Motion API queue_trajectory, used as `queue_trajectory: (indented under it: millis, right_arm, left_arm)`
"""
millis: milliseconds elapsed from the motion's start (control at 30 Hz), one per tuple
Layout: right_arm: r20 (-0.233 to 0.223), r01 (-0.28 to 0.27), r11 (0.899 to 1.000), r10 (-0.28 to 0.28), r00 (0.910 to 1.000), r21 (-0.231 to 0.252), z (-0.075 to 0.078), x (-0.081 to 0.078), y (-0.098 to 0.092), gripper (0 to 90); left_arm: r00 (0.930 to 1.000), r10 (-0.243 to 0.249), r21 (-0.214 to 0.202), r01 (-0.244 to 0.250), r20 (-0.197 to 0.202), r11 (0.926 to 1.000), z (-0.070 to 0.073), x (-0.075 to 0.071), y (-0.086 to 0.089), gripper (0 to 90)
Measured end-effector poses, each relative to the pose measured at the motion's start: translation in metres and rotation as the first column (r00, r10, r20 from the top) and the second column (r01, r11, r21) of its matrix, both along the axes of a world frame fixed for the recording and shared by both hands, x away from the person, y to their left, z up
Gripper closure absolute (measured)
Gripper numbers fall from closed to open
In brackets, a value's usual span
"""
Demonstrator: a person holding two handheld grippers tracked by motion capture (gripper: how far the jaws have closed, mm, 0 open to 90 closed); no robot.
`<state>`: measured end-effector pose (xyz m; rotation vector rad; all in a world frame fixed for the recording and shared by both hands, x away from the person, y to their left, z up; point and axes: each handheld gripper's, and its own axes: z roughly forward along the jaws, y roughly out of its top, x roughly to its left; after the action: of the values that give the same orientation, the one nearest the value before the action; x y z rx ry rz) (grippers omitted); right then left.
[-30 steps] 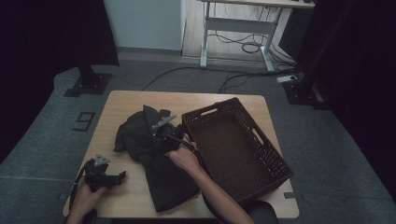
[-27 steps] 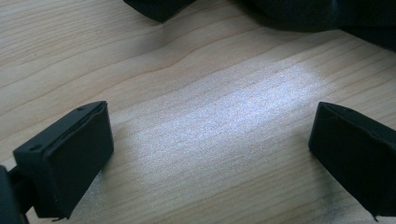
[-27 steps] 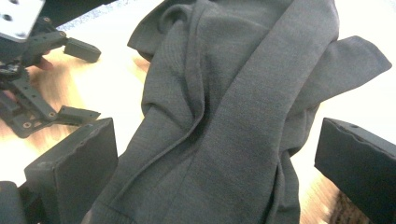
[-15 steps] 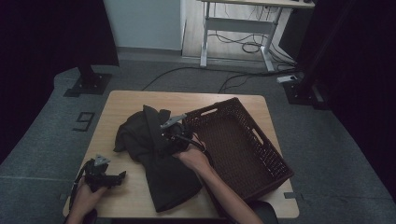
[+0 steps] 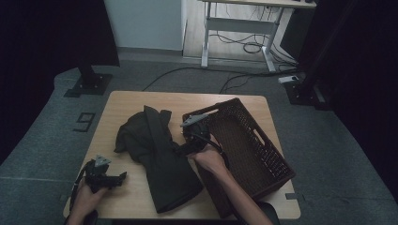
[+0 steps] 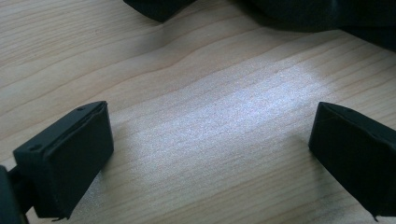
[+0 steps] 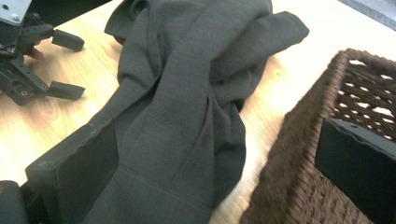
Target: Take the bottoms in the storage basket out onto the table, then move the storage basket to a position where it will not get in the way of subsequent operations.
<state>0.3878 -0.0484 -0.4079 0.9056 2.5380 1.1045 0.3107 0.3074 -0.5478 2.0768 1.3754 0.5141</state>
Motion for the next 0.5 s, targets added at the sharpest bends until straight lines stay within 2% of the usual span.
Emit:
queue_trajectory:
  millis: [167, 300, 500]
  right_arm:
    - [-0.004, 0.012, 1.000, -0.012, 0.9999, 0.006, -0.002, -0.001, -0.010, 1.6]
    - [-0.030, 0.025, 1.000, -0.024, 0.9992, 0.016, -0.007, -0.004, -0.022, 10.1]
    - [-0.053, 0.039, 0.999, -0.038, 0.9979, 0.017, -0.012, -0.007, -0.031, 16.3]
  left_arm:
    - [1.0000, 0.000, 0.000, 0.000, 0.000, 1.0000, 0.000, 0.000, 0.000, 0.0]
    - [1.0000, 0.000, 0.000, 0.000, -0.001, 1.0000, 0.000, 0.000, 0.000, 0.0]
    - [1.0000, 0.000, 0.000, 0.000, 0.000, 1.0000, 0.000, 0.000, 0.000, 0.0]
